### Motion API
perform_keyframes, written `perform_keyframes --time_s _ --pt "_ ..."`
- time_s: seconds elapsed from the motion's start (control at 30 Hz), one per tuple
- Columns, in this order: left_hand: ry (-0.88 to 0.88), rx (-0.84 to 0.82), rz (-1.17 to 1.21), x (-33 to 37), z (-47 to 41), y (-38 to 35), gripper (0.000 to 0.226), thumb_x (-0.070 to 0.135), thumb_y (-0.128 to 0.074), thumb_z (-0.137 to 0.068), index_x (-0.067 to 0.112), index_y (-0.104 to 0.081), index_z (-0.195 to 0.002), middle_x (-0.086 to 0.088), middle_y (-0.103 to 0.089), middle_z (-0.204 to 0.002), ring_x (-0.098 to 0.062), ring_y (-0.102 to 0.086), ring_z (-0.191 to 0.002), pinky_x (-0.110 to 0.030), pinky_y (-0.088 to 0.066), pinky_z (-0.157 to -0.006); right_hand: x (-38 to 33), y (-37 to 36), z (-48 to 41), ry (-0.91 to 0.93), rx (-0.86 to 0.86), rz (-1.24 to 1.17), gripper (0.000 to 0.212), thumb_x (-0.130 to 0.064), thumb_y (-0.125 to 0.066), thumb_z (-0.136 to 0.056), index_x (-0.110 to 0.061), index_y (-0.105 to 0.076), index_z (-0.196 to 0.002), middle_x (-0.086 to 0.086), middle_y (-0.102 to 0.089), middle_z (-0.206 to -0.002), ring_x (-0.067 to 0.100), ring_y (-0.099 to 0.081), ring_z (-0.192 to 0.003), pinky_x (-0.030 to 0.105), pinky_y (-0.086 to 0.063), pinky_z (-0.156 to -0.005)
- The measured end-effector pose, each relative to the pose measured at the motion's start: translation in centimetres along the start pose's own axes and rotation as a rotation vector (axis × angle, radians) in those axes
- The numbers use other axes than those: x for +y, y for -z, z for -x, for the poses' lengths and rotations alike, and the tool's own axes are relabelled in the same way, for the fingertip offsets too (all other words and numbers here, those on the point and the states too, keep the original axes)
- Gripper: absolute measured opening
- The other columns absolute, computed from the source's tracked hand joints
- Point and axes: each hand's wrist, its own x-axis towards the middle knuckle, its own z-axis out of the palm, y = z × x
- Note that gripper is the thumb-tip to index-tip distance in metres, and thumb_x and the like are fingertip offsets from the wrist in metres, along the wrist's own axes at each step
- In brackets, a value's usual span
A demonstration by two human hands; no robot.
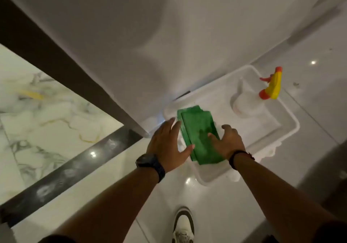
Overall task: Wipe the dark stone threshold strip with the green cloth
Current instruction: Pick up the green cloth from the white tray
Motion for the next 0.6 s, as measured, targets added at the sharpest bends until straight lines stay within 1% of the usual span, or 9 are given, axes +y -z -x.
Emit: perform_keyframes --time_s 0.1,0.17,0.23,0.3,0.37,0.43,0.53,0.6 --pt "-0.036 0.000 -0.166 -2.0 -2.3 -3.0 0.099 0.068 -0.054 -0.080 0.015 -0.010 -0.152 -0.010 -0.001 -0.162 -0.023 0.001 -0.148 -0.035 -0.002 -0.115 0.6 -1.8 -3.1 -0.032 -0.003 -0.015 0.069 -0.048 -0.065 -0.082 -0.002 -0.043 -0.129 0.023 -0.052 -0.124 0.040 -0.051 -0.112 0.049 -0.045 -0.094" --pt "-0.041 -0.030 -0.227 -3.6 -2.9 -4.9 0.105 0.071 -0.050 -0.080 0.014 0.001 -0.152 -0.010 0.011 -0.162 -0.023 0.013 -0.147 -0.038 0.001 -0.118 0.8 -3.1 -4.8 -0.001 0.019 0.018 0.073 -0.050 -0.068 -0.079 -0.003 -0.042 -0.130 0.021 -0.050 -0.125 0.040 -0.049 -0.113 0.049 -0.044 -0.096" --pt "-0.051 -0.031 -0.239 -4.5 -2.5 -6.6 0.104 0.074 -0.040 -0.081 0.013 0.005 -0.152 -0.008 0.018 -0.160 -0.021 0.021 -0.145 -0.039 0.002 -0.119 1.2 -4.2 -5.8 0.016 0.011 0.011 0.074 -0.048 -0.073 -0.075 -0.006 -0.041 -0.128 0.017 -0.052 -0.124 0.038 -0.050 -0.112 0.049 -0.045 -0.095" --pt "-0.055 -0.010 -0.217 -4.9 -2.4 -7.4 0.102 0.075 -0.031 -0.080 0.012 0.005 -0.152 -0.005 0.022 -0.157 -0.021 0.024 -0.144 -0.038 0.005 -0.118 1.1 -4.8 -6.3 -0.005 -0.040 -0.029 0.066 -0.040 -0.075 -0.076 -0.007 -0.042 -0.123 0.014 -0.056 -0.118 0.035 -0.054 -0.108 0.043 -0.048 -0.090" --pt "-0.067 -0.007 -0.193 -5.0 -2.4 -7.2 0.103 0.076 -0.033 -0.080 0.012 0.004 -0.152 -0.005 0.020 -0.157 -0.021 0.021 -0.145 -0.037 0.004 -0.118 0.5 -5.1 -6.2 0.001 -0.078 -0.019 0.044 -0.031 -0.071 -0.082 -0.007 -0.053 -0.114 0.013 -0.062 -0.109 0.030 -0.058 -0.096 0.033 -0.046 -0.079" --pt "-0.089 -0.018 -0.171 -5.1 -2.1 -6.2 0.104 0.076 -0.039 -0.080 0.011 -0.002 -0.152 -0.008 0.009 -0.161 -0.022 0.012 -0.147 -0.037 0.001 -0.118 -0.3 -4.7 -5.1 0.088 -0.060 0.012 0.028 -0.024 -0.067 -0.085 -0.007 -0.059 -0.106 0.013 -0.063 -0.103 0.025 -0.054 -0.085 0.030 -0.043 -0.074" --pt "-0.039 0.002 -0.096 -6.0 -0.7 -3.2 0.100 0.074 -0.047 -0.080 0.012 -0.013 -0.152 -0.011 -0.008 -0.162 -0.023 -0.001 -0.148 -0.034 -0.002 -0.115 -2.5 -3.5 -1.9 0.320 -0.028 0.061 0.020 -0.021 -0.062 -0.087 -0.009 -0.055 -0.100 0.009 -0.055 -0.096 0.028 -0.054 -0.082 0.032 -0.041 -0.071" --pt "0.027 0.037 -0.076 -7.3 1.4 -0.5 0.096 0.070 -0.051 -0.081 0.013 -0.020 -0.151 -0.011 -0.015 -0.161 -0.024 -0.006 -0.148 -0.035 -0.004 -0.115 -4.9 -3.0 1.2 0.485 -0.024 0.063 0.013 -0.021 -0.061 -0.087 -0.016 -0.050 -0.093 0.000 -0.055 -0.082 0.026 -0.053 -0.073 0.031 -0.039 -0.062"
